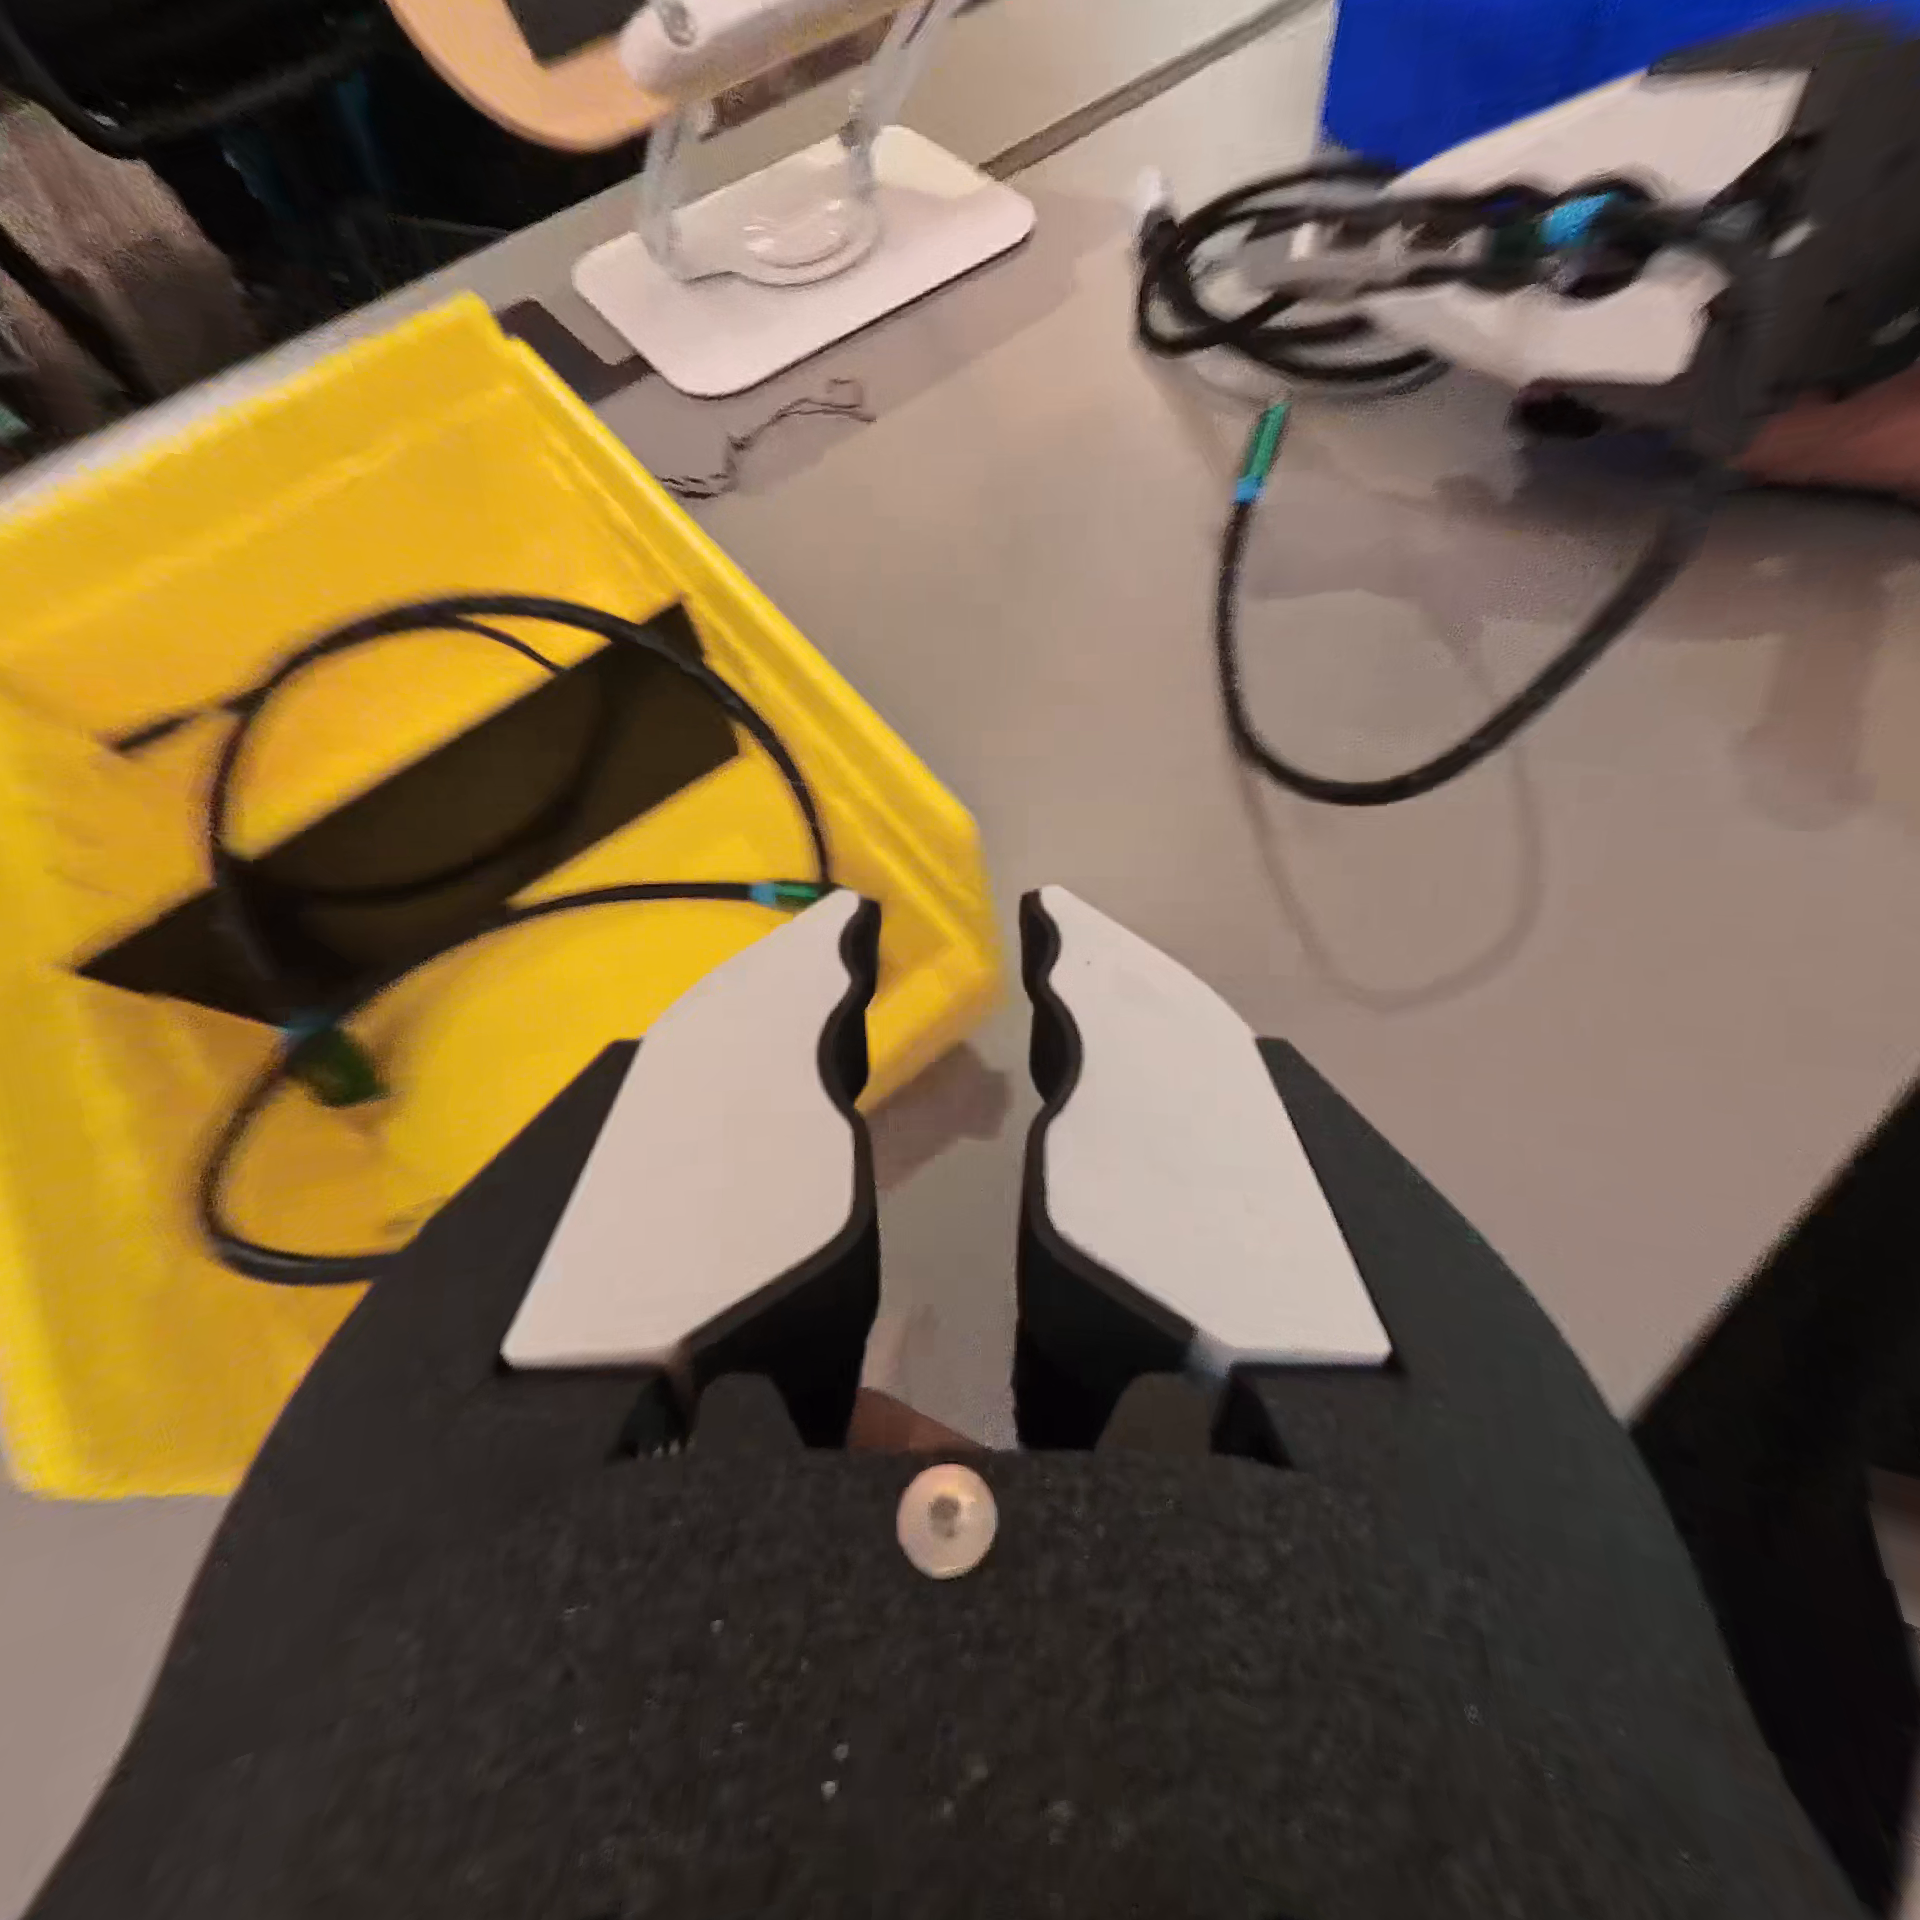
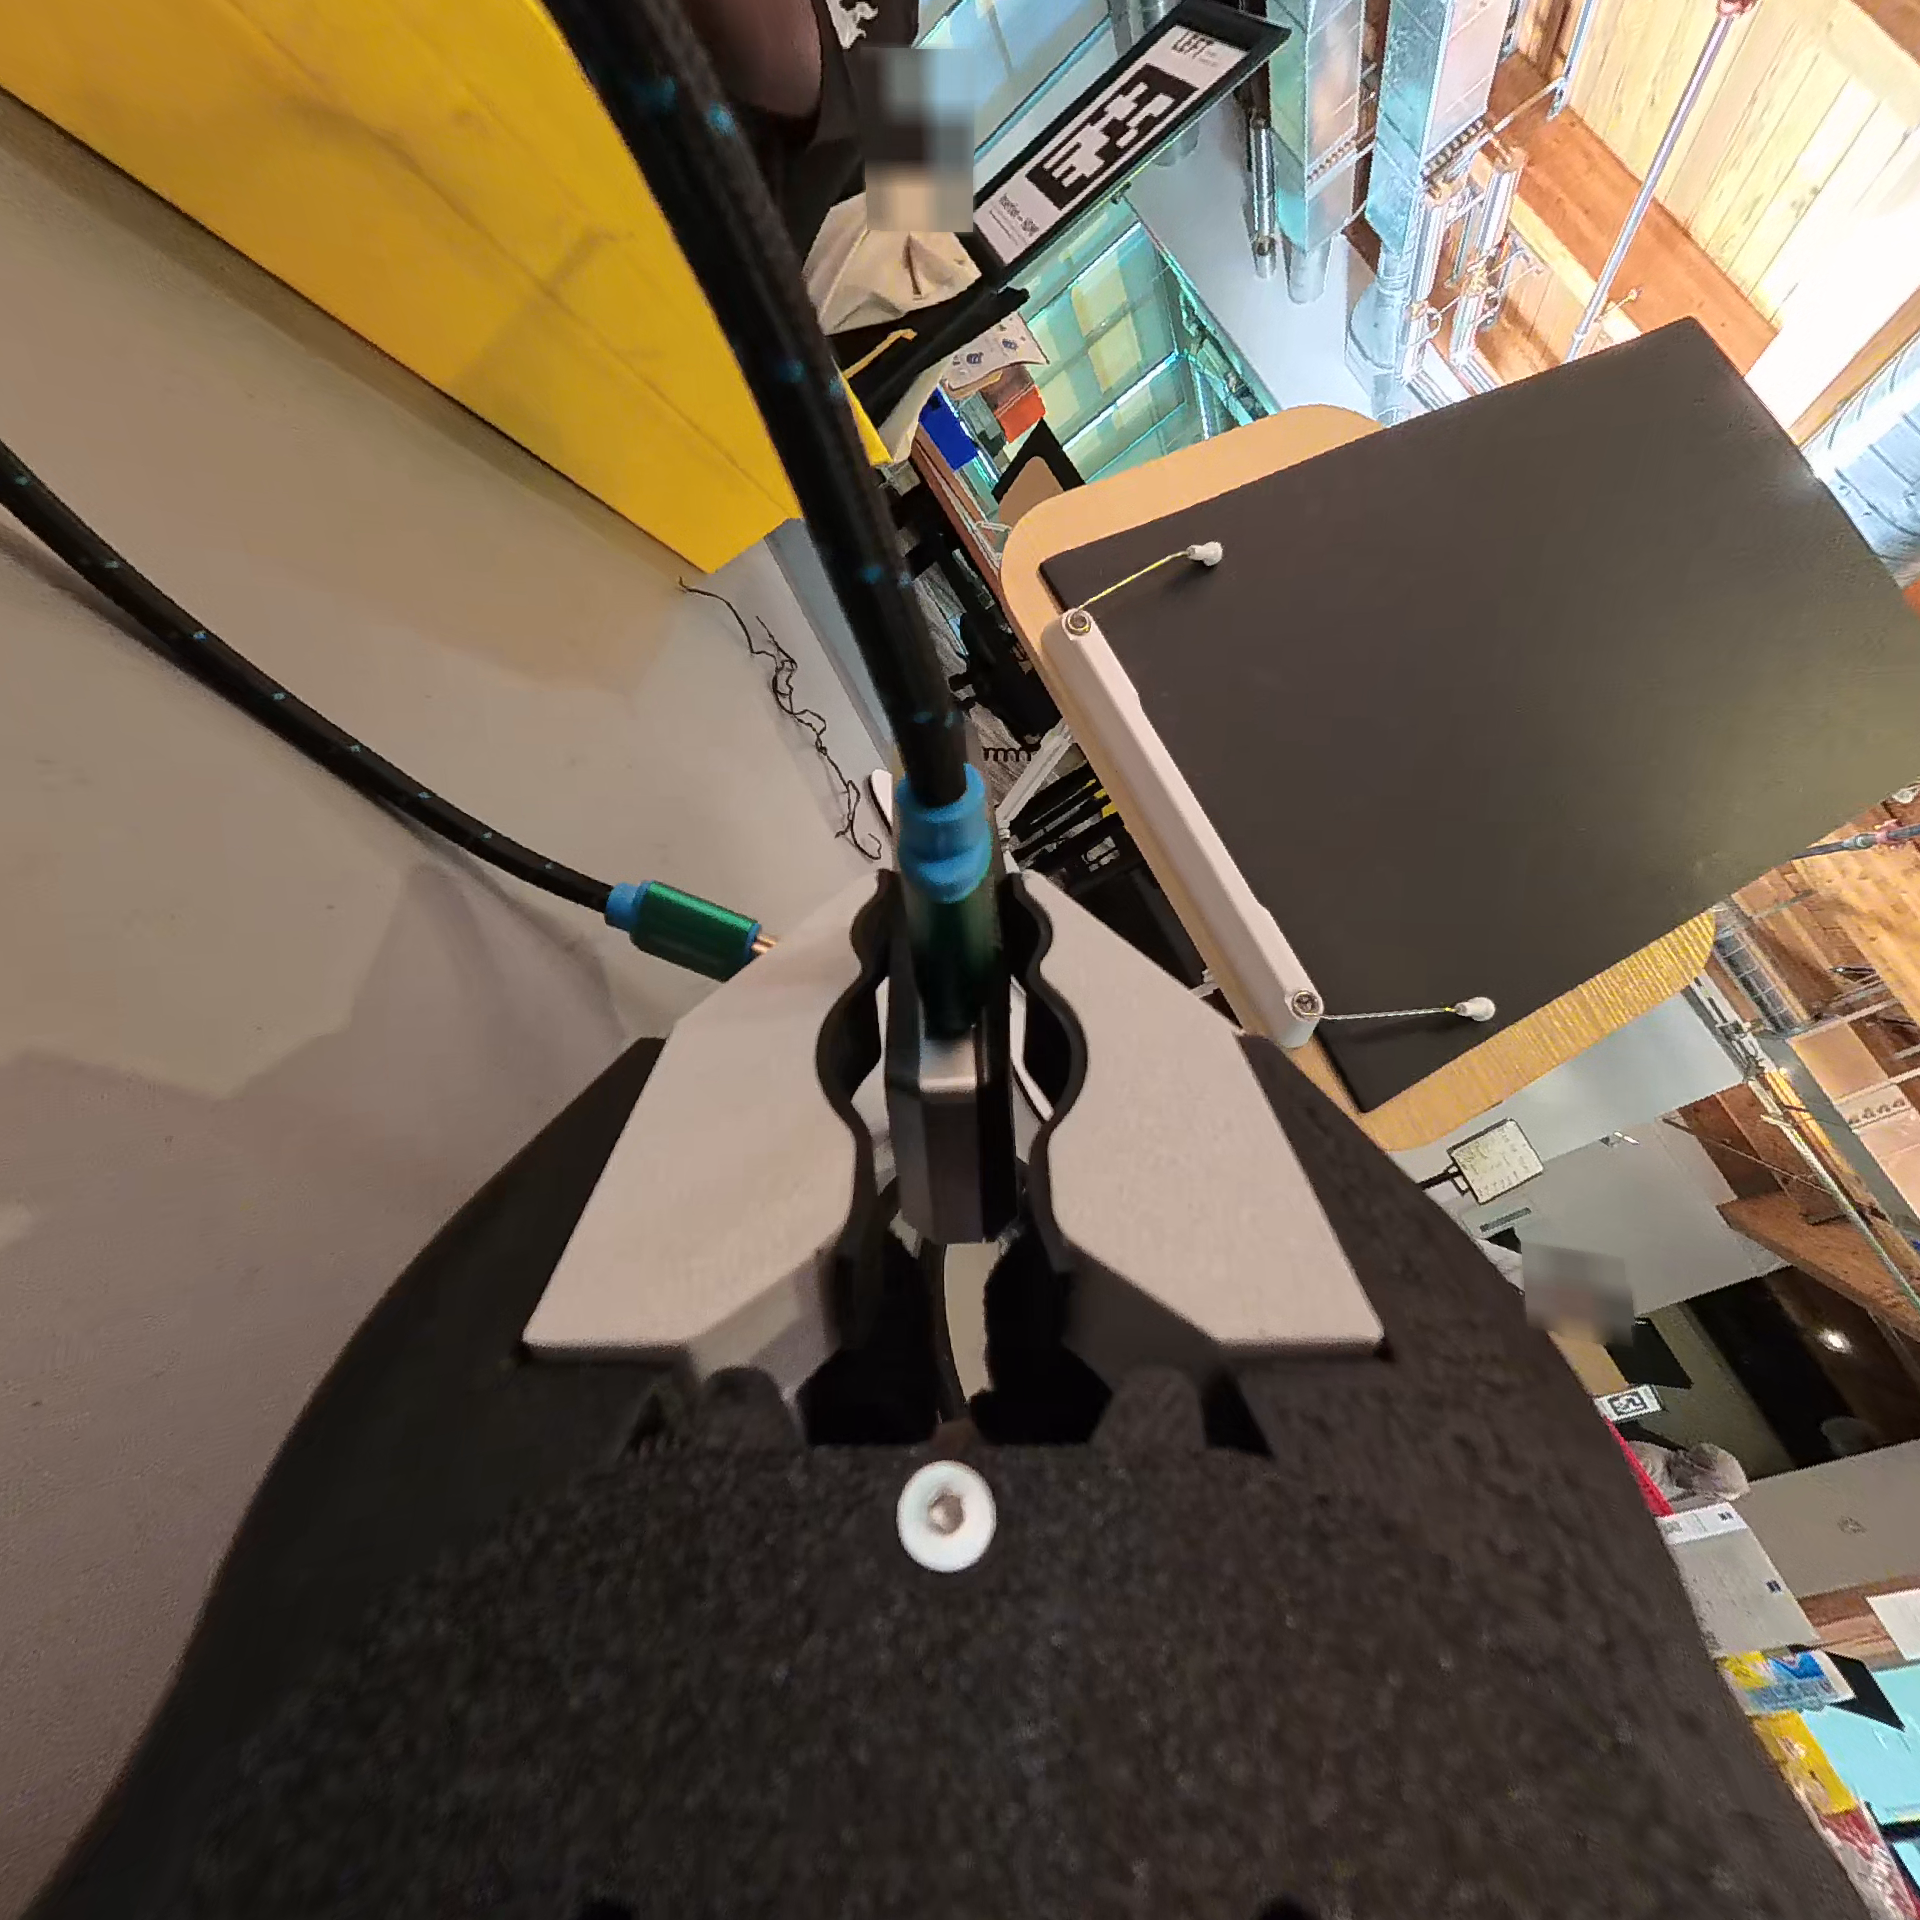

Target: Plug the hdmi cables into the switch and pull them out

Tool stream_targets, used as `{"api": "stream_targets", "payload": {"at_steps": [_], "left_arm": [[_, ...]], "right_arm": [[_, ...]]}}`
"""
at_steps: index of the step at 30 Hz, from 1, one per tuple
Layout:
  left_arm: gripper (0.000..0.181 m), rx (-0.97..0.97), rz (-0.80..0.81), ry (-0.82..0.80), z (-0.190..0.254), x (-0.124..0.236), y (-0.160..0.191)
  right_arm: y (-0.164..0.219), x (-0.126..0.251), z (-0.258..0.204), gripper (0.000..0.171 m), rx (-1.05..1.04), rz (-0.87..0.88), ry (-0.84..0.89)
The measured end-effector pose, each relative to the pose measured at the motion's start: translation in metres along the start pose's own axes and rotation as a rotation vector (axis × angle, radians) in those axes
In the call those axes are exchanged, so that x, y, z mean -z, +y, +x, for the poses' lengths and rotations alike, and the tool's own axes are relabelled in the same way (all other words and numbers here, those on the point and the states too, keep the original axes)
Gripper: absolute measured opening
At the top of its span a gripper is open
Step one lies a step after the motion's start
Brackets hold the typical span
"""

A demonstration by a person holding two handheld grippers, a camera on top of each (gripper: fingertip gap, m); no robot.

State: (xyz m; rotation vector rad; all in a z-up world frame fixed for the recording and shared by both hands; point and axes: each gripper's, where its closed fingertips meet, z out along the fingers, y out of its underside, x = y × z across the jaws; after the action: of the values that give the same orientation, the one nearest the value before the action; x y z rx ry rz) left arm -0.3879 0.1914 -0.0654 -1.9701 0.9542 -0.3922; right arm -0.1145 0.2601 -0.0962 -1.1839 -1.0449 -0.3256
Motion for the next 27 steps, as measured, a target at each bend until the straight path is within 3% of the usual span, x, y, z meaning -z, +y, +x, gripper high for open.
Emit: {"api": "stream_targets", "payload": {"at_steps": [6, 10, 13, 15, 20, 27], "left_arm": [[0.033, -0.345, -0.204, -0.206, -0.101, -0.044, -0.038], [0.043, -0.554, -0.412, -0.203, -0.137, -0.093, -0.028], [0.021, -0.682, -0.466, -0.169, -0.146, -0.112, -0.020], [0.017, -0.750, -0.471, -0.188, -0.152, -0.115, -0.021], [0.010, -0.809, -0.371, -0.263, -0.170, -0.089, -0.048], [0.006, -0.564, -0.020, -0.420, -0.207, -0.032, -0.096]], "right_arm": [[0.000, -0.001, -0.003, 0.020, 0.020, -0.006, -0.005], [0.001, -0.001, -0.003, 0.020, 0.021, -0.008, -0.006], [0.001, -0.001, -0.004, 0.020, 0.017, -0.008, -0.009], [0.001, 0.000, -0.004, 0.020, 0.016, -0.009, -0.010], [0.002, -0.001, -0.004, 0.020, 0.006, -0.009, -0.014], [0.001, -0.001, -0.004, 0.020, 0.008, -0.011, -0.012]]}}
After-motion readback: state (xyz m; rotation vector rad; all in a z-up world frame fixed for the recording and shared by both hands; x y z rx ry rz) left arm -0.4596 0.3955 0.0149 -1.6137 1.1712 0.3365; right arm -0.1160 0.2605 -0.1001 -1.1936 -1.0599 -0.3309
